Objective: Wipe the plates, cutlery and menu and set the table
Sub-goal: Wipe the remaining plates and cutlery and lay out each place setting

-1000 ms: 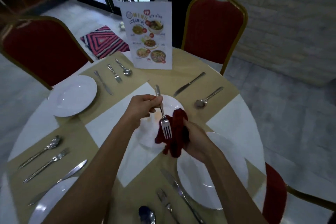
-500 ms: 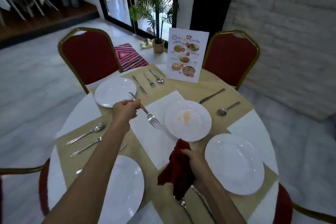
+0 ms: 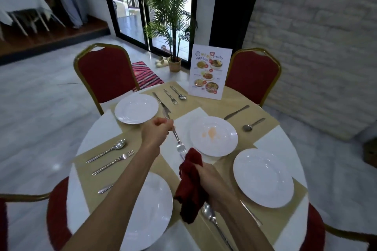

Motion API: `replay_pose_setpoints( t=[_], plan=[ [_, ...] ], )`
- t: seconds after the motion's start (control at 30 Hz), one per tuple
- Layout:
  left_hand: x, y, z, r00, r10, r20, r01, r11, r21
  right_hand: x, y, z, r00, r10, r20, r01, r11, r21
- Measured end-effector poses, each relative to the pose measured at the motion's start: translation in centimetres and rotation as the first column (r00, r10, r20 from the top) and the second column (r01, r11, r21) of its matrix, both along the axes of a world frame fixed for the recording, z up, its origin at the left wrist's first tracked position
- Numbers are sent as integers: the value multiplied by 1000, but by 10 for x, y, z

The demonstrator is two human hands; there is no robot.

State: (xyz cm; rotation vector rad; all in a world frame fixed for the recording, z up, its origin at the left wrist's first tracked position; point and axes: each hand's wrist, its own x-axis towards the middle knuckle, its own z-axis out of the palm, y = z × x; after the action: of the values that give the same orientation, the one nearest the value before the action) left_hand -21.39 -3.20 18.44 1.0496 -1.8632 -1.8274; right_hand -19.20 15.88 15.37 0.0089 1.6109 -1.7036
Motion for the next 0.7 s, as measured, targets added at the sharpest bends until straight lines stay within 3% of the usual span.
replay_pose_setpoints(
  t=[0.07,0.13,0.2,0.23,0.4,0.5,0.53,0.63,0.7],
  plan=[
    [5,-9,6,984,166,-57,-171,979,-112,7,14,-9,995,-34,91,36,999,-15],
    [12,0,13,981,146,-126,-170,965,-200,10,19,-9,969,-46,243,94,977,-190],
    [24,28,13,983,-7,-183,-46,957,-285,8,15,1,933,-95,348,228,903,-364],
    [33,46,9,978,-90,-187,20,937,-348,2,12,4,924,-131,358,271,887,-373],
    [76,105,-29,904,-397,-159,216,745,-631,-24,10,18,892,-262,368,388,862,-327],
    [78,98,-30,843,-533,-69,293,564,-772,-35,23,22,895,-309,321,398,878,-266],
    [76,94,-27,854,-517,-62,284,563,-777,-38,28,24,897,-317,309,401,878,-262],
    [63,83,-3,940,-338,-52,238,755,-610,-38,35,27,943,-249,219,307,906,-290],
    [49,81,14,959,-282,2,242,821,-517,-28,35,32,977,-183,106,203,954,-220]
  ],
)
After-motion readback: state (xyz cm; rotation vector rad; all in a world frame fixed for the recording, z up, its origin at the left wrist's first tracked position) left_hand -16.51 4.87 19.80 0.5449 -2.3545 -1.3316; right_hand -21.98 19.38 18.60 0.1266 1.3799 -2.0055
